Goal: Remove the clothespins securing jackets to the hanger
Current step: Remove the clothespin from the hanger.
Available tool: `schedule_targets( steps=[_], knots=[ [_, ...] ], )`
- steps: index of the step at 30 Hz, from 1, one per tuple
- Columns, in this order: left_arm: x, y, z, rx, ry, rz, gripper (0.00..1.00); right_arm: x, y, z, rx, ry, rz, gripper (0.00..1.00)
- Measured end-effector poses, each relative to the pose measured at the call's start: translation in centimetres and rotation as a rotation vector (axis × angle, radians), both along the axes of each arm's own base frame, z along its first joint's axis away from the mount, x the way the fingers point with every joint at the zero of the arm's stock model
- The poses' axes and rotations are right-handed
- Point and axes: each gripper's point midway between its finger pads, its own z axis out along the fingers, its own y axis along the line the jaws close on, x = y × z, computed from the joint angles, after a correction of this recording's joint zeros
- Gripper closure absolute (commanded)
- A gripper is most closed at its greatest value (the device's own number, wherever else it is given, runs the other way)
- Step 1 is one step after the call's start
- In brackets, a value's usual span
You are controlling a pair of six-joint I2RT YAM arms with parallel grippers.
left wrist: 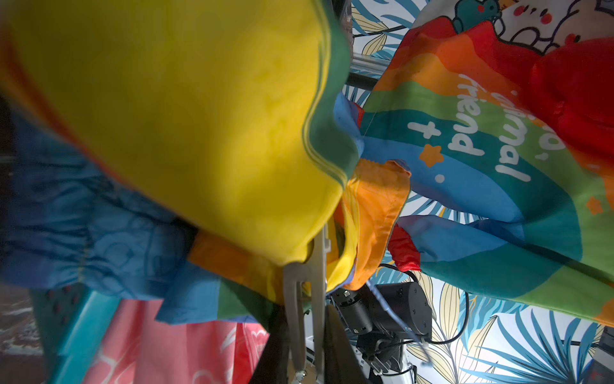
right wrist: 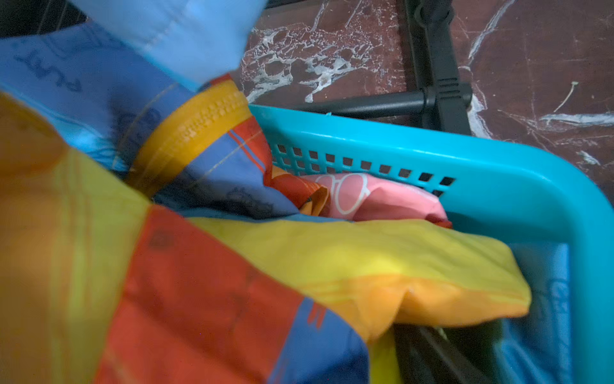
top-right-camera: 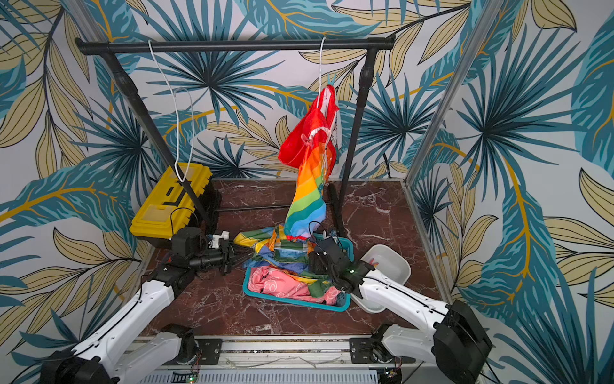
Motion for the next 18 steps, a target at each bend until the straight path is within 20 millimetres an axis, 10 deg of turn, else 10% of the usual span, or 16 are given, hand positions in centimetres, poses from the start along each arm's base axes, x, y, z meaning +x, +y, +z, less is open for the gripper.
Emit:
schedule_targets(
  steps=[18],
  knots=[
    [-1.3,0.2,-1.0,-0.001,-0.001,-0.007,1.00,-0.6,0.0,2.3,0.046,-0.034,0.019,0.01]
  ],
)
